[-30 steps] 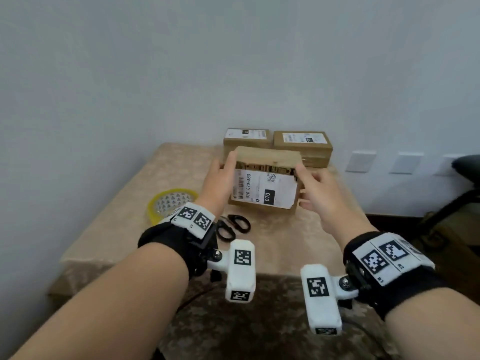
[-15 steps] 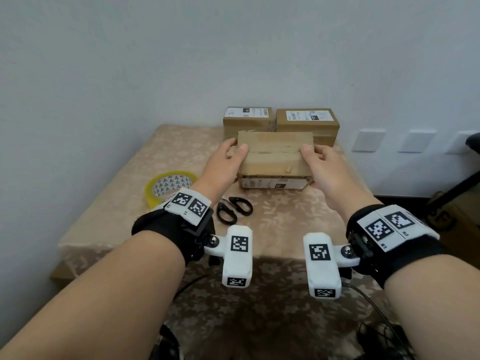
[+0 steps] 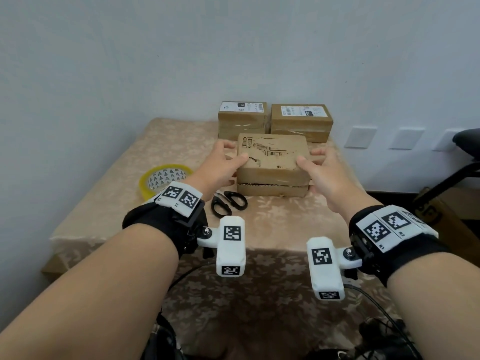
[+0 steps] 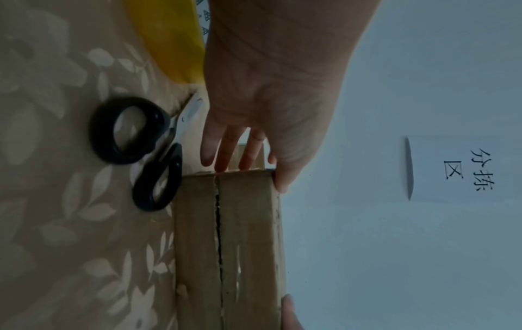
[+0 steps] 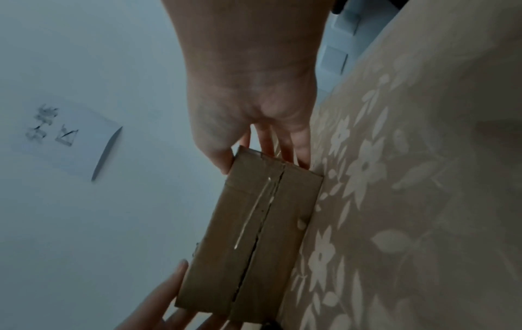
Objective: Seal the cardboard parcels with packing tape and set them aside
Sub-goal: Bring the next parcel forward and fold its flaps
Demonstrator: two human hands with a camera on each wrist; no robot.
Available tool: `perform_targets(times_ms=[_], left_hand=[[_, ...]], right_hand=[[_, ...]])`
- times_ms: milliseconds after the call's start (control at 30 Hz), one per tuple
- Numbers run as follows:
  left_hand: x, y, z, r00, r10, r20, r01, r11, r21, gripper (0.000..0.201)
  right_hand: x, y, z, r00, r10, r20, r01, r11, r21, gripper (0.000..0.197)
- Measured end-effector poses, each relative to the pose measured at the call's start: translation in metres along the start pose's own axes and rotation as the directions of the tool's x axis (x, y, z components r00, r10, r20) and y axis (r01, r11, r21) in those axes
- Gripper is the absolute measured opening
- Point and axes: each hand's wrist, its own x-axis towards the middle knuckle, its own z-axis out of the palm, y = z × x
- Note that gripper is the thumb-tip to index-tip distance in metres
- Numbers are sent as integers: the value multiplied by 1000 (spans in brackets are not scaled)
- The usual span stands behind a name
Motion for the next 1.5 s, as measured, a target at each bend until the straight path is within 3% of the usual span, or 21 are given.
perform_targets(times_ms=[200, 333, 467, 567, 733, 933, 1033, 1100, 1233, 1500], left_hand=[[3, -2, 7, 986, 165, 26, -166, 985, 53, 49], [7, -10, 6, 970, 244, -23, -237, 959, 156, 36], [6, -11, 4, 945, 324, 38, -318, 890, 327, 23], [8, -9, 2, 943, 327, 66, -321, 835, 447, 16], [11, 0, 1, 949, 281, 140, -311, 780, 543, 21], [15, 7, 1, 922, 336, 193, -382, 701, 602, 21], [14, 11, 1, 906, 371, 204, -415, 681, 603, 19], [13, 11, 2, 910, 381, 162, -401, 715, 572, 17], [14, 2, 2, 939, 343, -30, -322, 905, 276, 20], [25, -10, 12, 942, 253, -221, -230, 965, 123, 13]], right_hand=[[-3, 2, 0, 985, -158, 75, 164, 983, -85, 57], [-4, 4, 0, 964, -249, 90, 261, 949, -175, 48], [-1, 3, -2, 942, -318, 107, 335, 902, -271, 42], [1, 2, -1, 935, -335, 117, 352, 834, -425, 48], [-3, -9, 10, 925, -357, 128, 354, 691, -631, 53], [-6, -15, 27, 890, -356, 285, 434, 470, -768, 60], [0, -12, 31, 891, -343, 297, 441, 500, -745, 56], [6, -8, 31, 884, -367, 291, 457, 546, -702, 51], [10, -7, 31, 885, -396, 247, 452, 596, -664, 42], [11, -9, 36, 893, -390, 223, 422, 558, -714, 42]])
